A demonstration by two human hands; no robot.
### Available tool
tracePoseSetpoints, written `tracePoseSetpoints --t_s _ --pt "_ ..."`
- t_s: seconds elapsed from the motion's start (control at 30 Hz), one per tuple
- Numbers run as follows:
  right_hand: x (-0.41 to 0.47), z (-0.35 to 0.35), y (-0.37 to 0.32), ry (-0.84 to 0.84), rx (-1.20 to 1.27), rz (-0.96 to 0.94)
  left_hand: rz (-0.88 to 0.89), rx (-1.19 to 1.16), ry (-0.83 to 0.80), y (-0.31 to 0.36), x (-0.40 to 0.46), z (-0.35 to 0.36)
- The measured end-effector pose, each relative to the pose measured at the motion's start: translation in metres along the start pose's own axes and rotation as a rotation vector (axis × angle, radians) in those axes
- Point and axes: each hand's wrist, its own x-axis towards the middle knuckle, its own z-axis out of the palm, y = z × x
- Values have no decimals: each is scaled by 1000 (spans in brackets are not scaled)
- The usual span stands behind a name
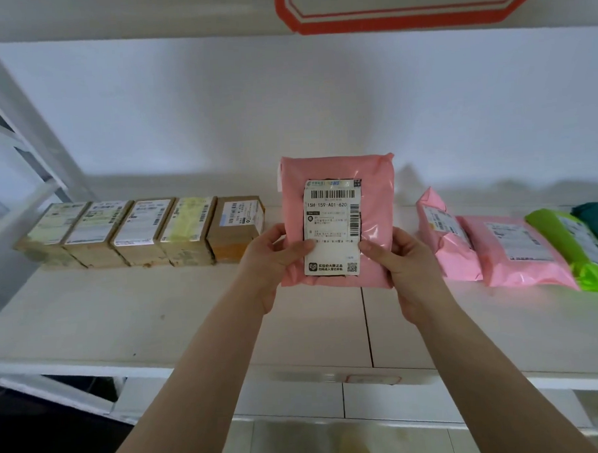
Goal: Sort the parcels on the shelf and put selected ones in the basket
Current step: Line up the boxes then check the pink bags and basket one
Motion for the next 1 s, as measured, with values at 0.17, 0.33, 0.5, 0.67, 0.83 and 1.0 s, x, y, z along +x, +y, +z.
tracePoseSetpoints --t_s 0.17,0.33,0.5,0.67,0.83,1.0 --pt "1 3 4 19 -3 6 -4 -2 -8 -2 2 -5" --pt "1 6 7 22 -10 17 2 24 7 -2 2 -9" --pt "4 9 9 22 -12 24 -2 20 21 0 1 -12" --pt "7 11 12 22 -11 32 -17 7 25 3 1 -12" --pt "16 13 18 47 -19 75 -51 -59 34 2 5 -9" --pt "25 14 25 65 -36 144 -77 59 117 -10 16 -14"
